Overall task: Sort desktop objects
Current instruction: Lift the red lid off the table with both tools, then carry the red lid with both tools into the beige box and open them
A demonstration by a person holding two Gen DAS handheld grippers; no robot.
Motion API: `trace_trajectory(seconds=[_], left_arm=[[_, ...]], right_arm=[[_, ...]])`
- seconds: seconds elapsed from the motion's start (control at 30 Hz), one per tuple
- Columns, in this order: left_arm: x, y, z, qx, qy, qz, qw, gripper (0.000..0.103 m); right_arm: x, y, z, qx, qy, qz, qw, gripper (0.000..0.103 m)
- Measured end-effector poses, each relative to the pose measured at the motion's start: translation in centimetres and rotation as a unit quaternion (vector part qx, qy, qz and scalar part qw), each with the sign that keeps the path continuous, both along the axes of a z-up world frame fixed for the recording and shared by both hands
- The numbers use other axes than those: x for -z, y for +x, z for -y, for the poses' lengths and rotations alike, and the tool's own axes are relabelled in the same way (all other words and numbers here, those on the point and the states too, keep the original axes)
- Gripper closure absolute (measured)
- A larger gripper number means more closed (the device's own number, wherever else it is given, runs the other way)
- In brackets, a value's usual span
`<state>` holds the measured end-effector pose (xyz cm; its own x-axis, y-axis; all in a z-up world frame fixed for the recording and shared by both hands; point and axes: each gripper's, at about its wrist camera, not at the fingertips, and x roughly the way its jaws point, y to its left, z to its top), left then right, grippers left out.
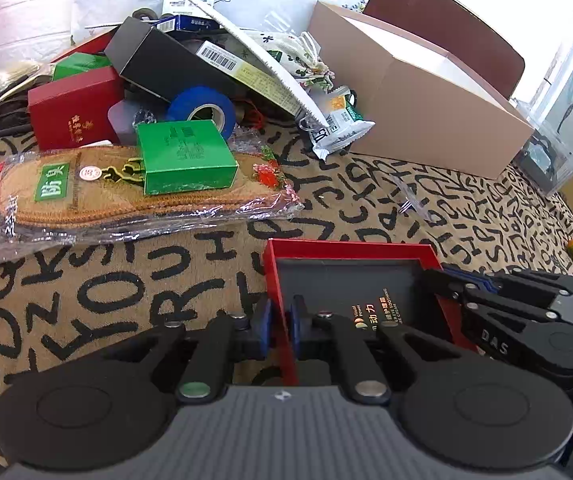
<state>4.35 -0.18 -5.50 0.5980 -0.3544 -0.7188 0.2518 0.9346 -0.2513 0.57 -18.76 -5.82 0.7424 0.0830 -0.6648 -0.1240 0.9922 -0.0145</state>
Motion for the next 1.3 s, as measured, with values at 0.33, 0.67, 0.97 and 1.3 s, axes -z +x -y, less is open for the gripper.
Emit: trace_trajectory(seconds=[0.33, 0.67, 0.97, 1.3], left_arm=[[0.0, -0.4, 0.6, -0.003, -0.001, 0.004, 1.0000, 0.094], [-4.9, 0.3, 3.0, 0.017, -0.018, 0.051, 0.9984, 0.099], [-12.9, 6.1, 8.4, 0.023, -0.050, 0.143, 0.9882, 0.099], [-13.6, 17.1, 13.4, 0.015, -0.041, 0.107, 0.9932, 0.099]], right_arm=[[0.2, -1.2, 0.2, -0.006, -0.003, 0.002, 1.000, 0.098], [-3.6, -1.4, 2.2, 0.012, -0.012, 0.074, 0.997, 0.103], [-11.8, 3.0, 7.6, 0.027, -0.034, 0.179, 0.983, 0.103], [-14.5, 14.5, 12.5, 0.042, -0.040, 0.167, 0.984, 0.103]])
